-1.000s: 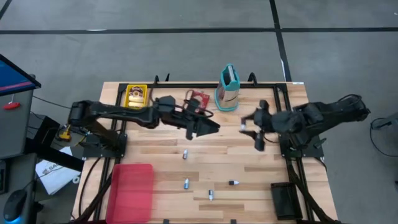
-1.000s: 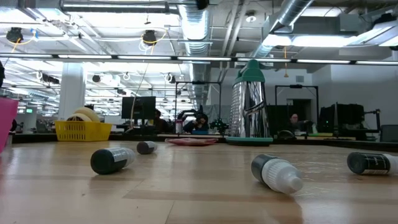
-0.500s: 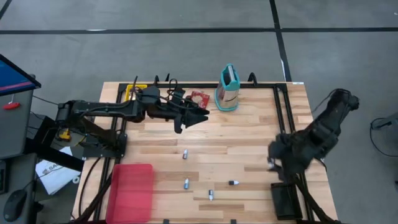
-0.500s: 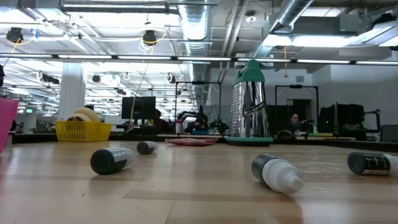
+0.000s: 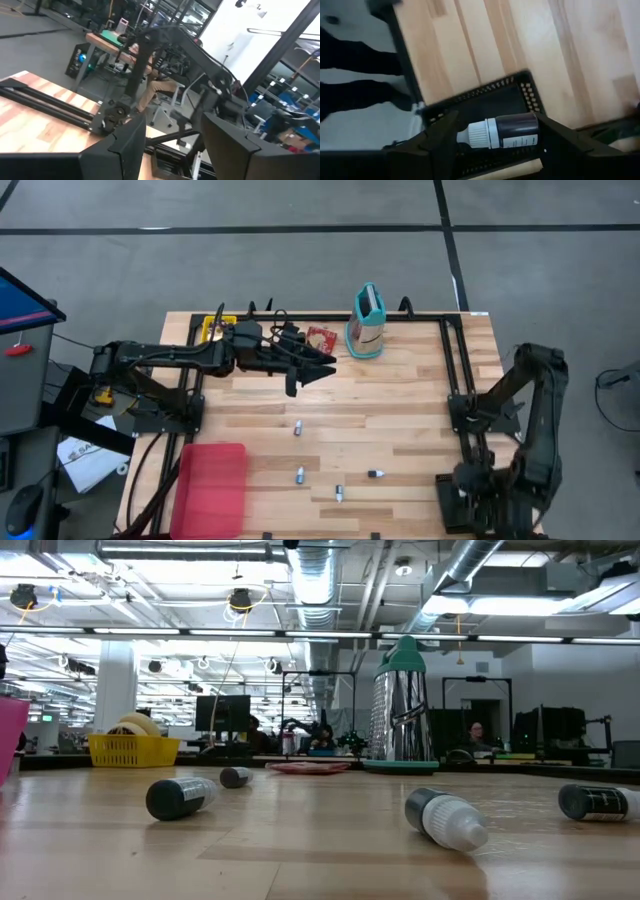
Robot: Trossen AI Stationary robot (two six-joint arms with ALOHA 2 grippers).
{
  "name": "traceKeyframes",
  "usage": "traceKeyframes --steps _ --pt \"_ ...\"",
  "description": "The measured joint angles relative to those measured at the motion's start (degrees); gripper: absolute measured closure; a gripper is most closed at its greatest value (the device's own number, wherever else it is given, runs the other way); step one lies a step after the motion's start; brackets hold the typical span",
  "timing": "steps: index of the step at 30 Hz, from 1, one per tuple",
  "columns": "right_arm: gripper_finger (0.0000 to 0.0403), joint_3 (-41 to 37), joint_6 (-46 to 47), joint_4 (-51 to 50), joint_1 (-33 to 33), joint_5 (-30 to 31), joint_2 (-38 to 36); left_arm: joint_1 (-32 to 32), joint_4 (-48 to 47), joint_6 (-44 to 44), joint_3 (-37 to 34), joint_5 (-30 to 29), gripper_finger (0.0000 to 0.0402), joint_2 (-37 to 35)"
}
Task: Pick & Place Food Item
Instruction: Put the top red food coloring bottle into the black basket, then put the black food coloring bottle into the black basket
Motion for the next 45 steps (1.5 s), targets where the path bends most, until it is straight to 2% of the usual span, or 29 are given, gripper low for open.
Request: traceKeyframes --steps 10,20,27,39,41,45 --pt "0.0177 0.0 8.5 5.5 3.6 -0.1 11.8 0.0 0.1 -1.2 0.0 -1.2 0.0215 0.0" --pt "0.0175 -0.4 10.6 6.1 3.6 -3.9 17.3 -0.4 0.2 -1.6 0.0 -1.2 0.0215 0.0" --pt "0.0155 -1.3 14.8 6.0 4.3 -4.8 16.2 -1.6 0.2 -1.8 0.0 -2.2 0.0215 0.0" --pt "0.0153 -0.9 13.2 5.1 3.6 -6.0 13.8 -2.5 0.1 -1.3 0.0 -2.7 0.0215 0.0" --pt "0.0152 -0.8 11.8 4.3 2.6 -4.8 11.2 -2.5 -0.7 -1.0 0.0 -3.2 0.0215 0.0" --pt "0.0152 -0.8 11.6 -1.5 0.4 3.0 4.2 -2.4 -7.1 -0.5 0.0 -4.4 0.0215 0.0"
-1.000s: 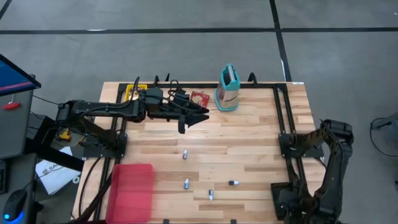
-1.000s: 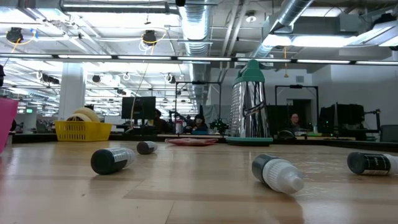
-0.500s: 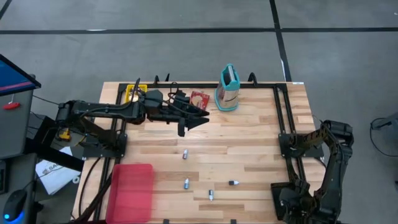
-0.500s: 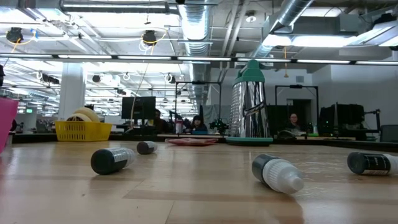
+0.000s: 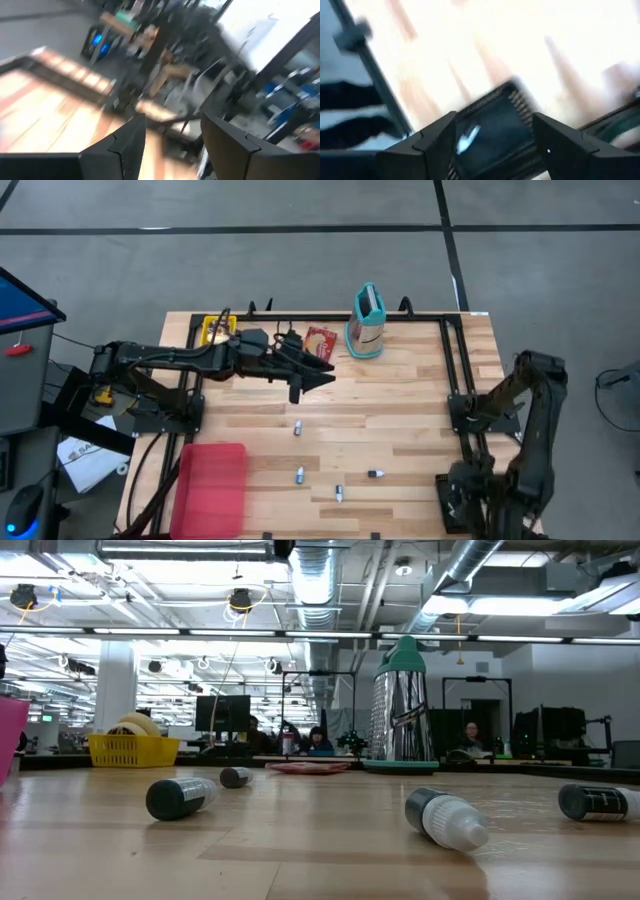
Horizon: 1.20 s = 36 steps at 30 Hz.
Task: Pick & Place Food Item
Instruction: Put the black food coloring bottle into the black basket
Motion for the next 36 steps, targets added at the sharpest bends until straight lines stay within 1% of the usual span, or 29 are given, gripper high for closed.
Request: traceKeyframes --steps 2,5,9,11,14,16,19,22,24,25,27,31,33,36 --pt "0.0152 0.0 -1.5 -4.3 -1.5 2.3 -3.5 0.2 -4.8 -0.1 0.0 -1.8 0.0215 0.0" --pt "0.0153 0.0 -9.2 -7.7 -5.1 6.5 -8.6 0.2 -10.8 -0.8 0.0 -3.6 0.0215 0.0" --pt "0.0153 0.0 -27.2 -6.8 -12.5 13.4 -13.3 -1.0 -16.7 -2.2 0.0 -4.1 0.0215 0.0" --pt "0.0154 0.0 -38.3 -3.8 -16.5 15.2 -14.3 -2.2 -16.1 -4.4 0.0 -4.4 0.0215 0.0" --pt "0.0154 -0.2 -53.7 1.9 -21.8 16.6 -13.6 -5.1 -15.4 -5.1 0.0 -5.7 0.0215 -0.8" --pt "0.0154 -1.3 -61.8 6.9 -24.4 16.4 -12.7 -7.6 -15.7 -5.1 0.1 -8.6 0.0215 -1.0" --pt "0.0154 -3.8 -70.1 16.0 -26.9 14.2 -10.9 -12.5 -19.0 -3.7 0.0 -14.2 0.0215 -1.7" --pt "0.0154 -6.3 -74.0 21.8 -29.4 10.5 -8.4 -17.8 -21.8 -1.5 0.1 -20.2 0.0215 -1.7" --pt "0.0154 -7.6 -74.6 23.6 -31.0 9.1 -6.2 -20.8 -23.4 0.0 0.0 -23.9 0.0215 -1.7" --pt "0.0154 -8.3 -74.7 24.4 -31.8 8.9 -5.0 -21.9 -23.9 0.7 0.0 -25.5 0.0215 -1.7" --pt "0.0154 -9.4 -75.1 29.6 -33.3 6.8 -2.3 -23.4 -24.8 1.4 0.0 -27.8 0.0215 -1.7" --pt "0.0154 -9.4 -75.5 37.4 -36.1 -1.4 4.5 -24.8 -24.9 2.6 0.0 -28.2 0.0215 -1.7" --pt "0.0154 -9.4 -75.3 39.2 -36.5 -3.1 7.5 -25.8 -25.4 3.7 0.0 -28.2 0.0215 -1.7" --pt "0.0154 -9.0 -73.1 39.1 -37.2 -4.4 11.3 -27.1 -26.7 4.8 0.0 -27.9 0.0215 -1.7"
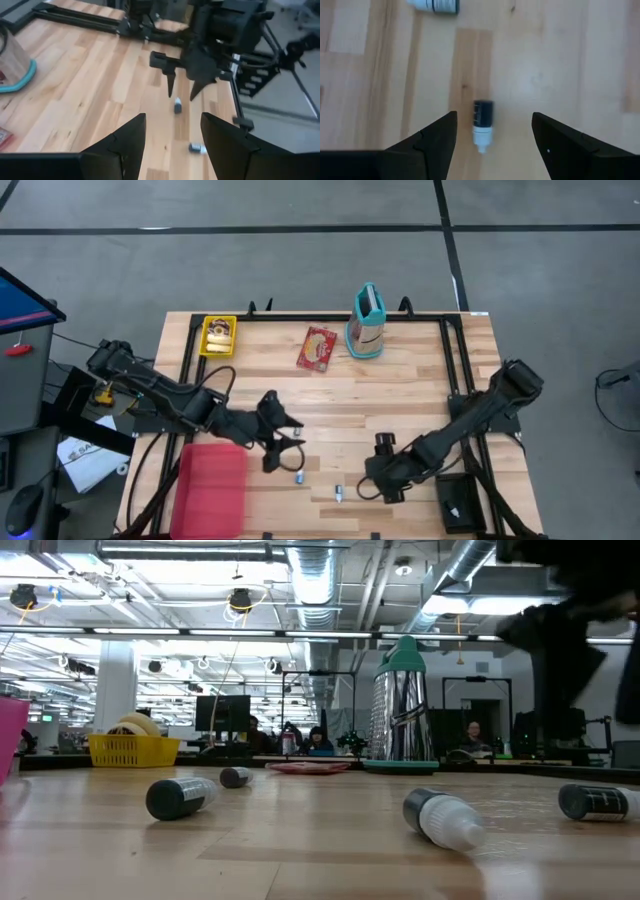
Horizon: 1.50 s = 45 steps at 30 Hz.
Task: Pick & Place Food Item
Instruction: Put the black food coloring bottle into the black basket
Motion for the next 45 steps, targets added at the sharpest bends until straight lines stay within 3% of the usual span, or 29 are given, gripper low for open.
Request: traceKeyframes --steps 4,15,30,45 --pt "0.0154 0.4 1.9 1.8 -0.3 -3.8 3.5 -1.2 -1.1 0.5 0.0 0.0 0.0215 0.0" --pt "0.0162 0.3 6.2 1.0 -0.3 -4.3 6.5 -2.0 -1.1 1.1 0.0 -0.1 0.0215 0.0" --pt "0.0291 -0.1 7.5 0.8 -0.3 -4.1 7.0 -1.9 -0.9 1.3 0.0 -0.1 0.0215 0.0" --pt "0.0326 -0.1 9.3 0.6 -0.3 -4.5 7.0 -1.9 -0.9 1.3 0.0 -0.1 0.0215 0.0"
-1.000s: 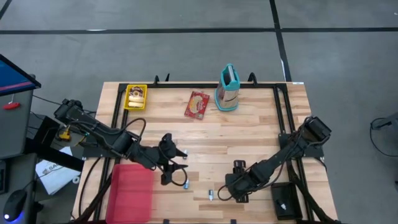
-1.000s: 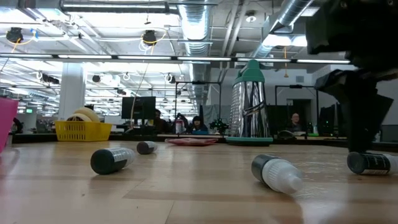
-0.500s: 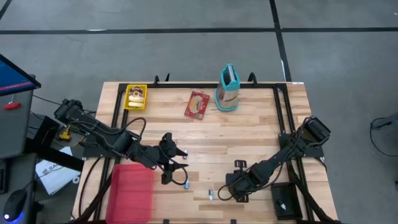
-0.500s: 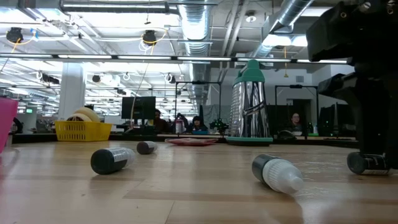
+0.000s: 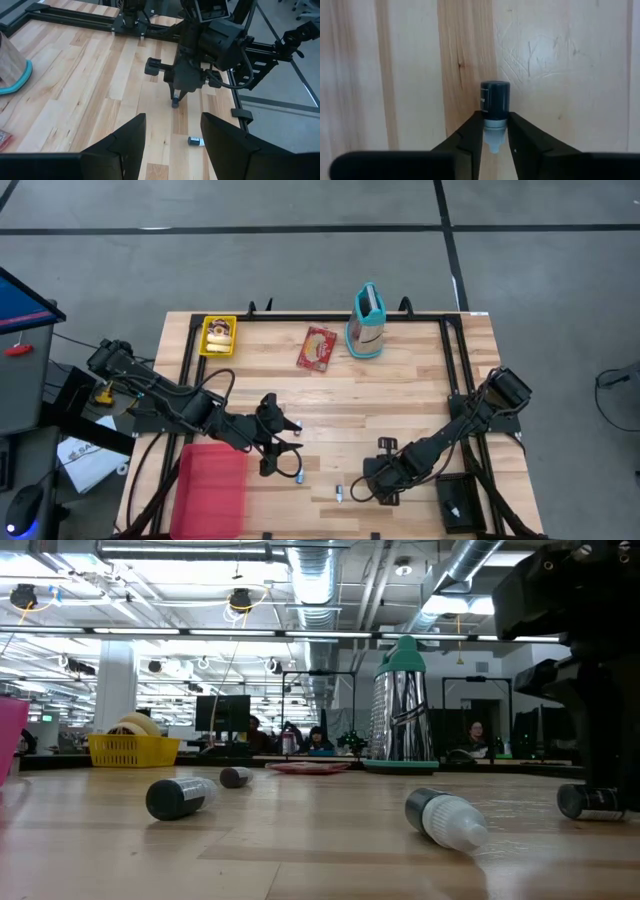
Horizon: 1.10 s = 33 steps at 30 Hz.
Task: Pick & Place Food Item
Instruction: Put the black food coloring bottle into the black basket
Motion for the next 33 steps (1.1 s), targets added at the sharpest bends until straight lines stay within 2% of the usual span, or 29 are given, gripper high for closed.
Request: traceKeyframes --steps 10,19,25,28,33 --pt "0.0343 0.5 8.4 -2.4 0.0 -3.1 -0.6 0.0 0.0 0.1 0.0 0.0 0.0215 0.0" --pt "0.0347 5.9 12.1 -16.3 1.4 -4.9 -3.5 0.3 0.3 2.1 0.0 0.0 0.0215 0.0" --pt "0.0346 6.5 23.7 -24.7 6.3 -6.1 -11.0 0.3 1.5 3.4 0.0 0.0 0.0215 0.0" --pt "0.0346 6.5 27.9 -25.0 9.2 -4.8 -13.9 0.3 1.8 4.8 0.0 -0.1 0.0215 0.0" --pt "0.0341 6.5 26.4 -22.0 9.9 -2.9 -13.1 0.3 3.2 7.0 0.0 -1.1 0.0215 0.0"
